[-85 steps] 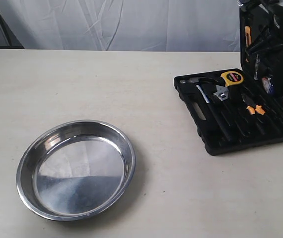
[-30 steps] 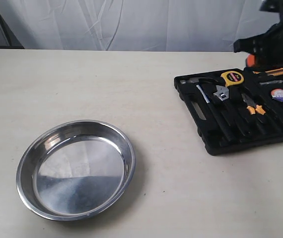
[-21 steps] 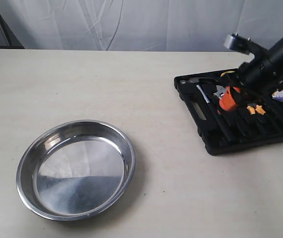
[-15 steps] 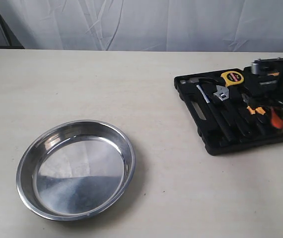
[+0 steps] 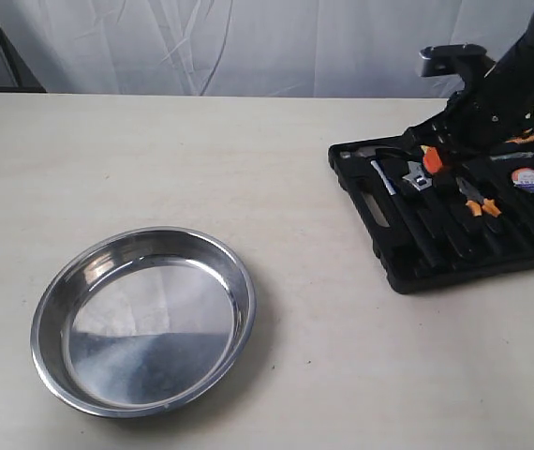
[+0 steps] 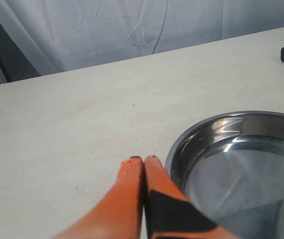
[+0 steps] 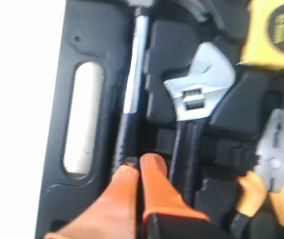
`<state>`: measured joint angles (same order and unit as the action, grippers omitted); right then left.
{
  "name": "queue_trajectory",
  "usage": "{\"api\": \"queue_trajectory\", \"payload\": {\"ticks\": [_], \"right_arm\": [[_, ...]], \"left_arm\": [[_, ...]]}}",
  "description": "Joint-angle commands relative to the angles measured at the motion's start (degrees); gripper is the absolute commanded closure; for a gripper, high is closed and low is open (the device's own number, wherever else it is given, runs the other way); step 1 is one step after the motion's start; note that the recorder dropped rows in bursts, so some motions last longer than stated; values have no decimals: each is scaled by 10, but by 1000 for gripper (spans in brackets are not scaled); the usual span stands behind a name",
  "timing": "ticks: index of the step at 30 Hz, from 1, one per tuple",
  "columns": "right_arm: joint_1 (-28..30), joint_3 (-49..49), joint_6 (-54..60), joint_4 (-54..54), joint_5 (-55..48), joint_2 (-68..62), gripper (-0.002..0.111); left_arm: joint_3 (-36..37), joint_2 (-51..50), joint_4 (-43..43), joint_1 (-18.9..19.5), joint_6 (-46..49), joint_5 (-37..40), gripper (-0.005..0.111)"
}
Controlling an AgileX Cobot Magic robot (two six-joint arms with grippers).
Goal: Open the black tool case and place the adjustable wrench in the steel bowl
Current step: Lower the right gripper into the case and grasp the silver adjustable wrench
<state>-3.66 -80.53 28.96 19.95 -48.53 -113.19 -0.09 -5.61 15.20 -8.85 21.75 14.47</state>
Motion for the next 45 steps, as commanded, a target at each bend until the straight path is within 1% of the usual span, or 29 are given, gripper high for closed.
{"api": "queue_trajectory", "payload": {"ticks": [1,9,10,11,12,13,17,18,19,20,23,28,35,38,40,41,43,45], "right_arm": [[2,-20,-80,0,0,-27,108],[-4,-20,-82,-43,52,-32,108],[-4,-20,-82,-44,58,-32,107],[-4,-20,-82,-49,64,-33,103],[-4,-20,-82,-52,71,-36,97],[-4,-20,-82,-54,74,-39,89],[-4,-20,-103,-61,80,-64,46],[-4,-20,-117,-71,77,-70,40],[-4,-20,-127,-79,73,-76,39],[-4,-20,-133,-84,69,-81,40],[-4,-20,-133,-99,62,-95,47],[-4,-20,-135,-105,52,-114,47],[-4,-20,-135,-103,71,-138,48],[-4,-20,-135,-92,64,-152,60],[-4,-20,-135,-64,37,-171,80],[-4,-20,-131,-58,24,-174,85],[-5,-20,-97,-28,-5,-174,108],[-6,-20,-53,24,-42,-174,109]], "left_arm": [[1,3,2,-5,-2,-8,106],[1,3,2,-5,-2,-8,106],[1,3,2,-5,-2,-8,106],[1,3,2,-5,-2,-8,106],[1,3,2,-5,-2,-8,106],[1,3,2,-5,-2,-8,106],[1,3,2,-5,-2,-8,106],[1,3,2,-5,-2,-8,106],[1,3,2,-5,-2,-8,106],[1,3,2,-5,-2,-8,106],[1,3,2,-5,-2,-8,106],[1,3,2,-5,-2,-8,106],[1,3,2,-5,-2,-8,106],[1,3,2,-5,-2,-8,106],[1,3,2,-5,-2,-8,106],[1,3,2,-5,-2,-8,106],[1,3,2,-5,-2,-8,106],[1,3,2,-5,-2,-8,106]]}}
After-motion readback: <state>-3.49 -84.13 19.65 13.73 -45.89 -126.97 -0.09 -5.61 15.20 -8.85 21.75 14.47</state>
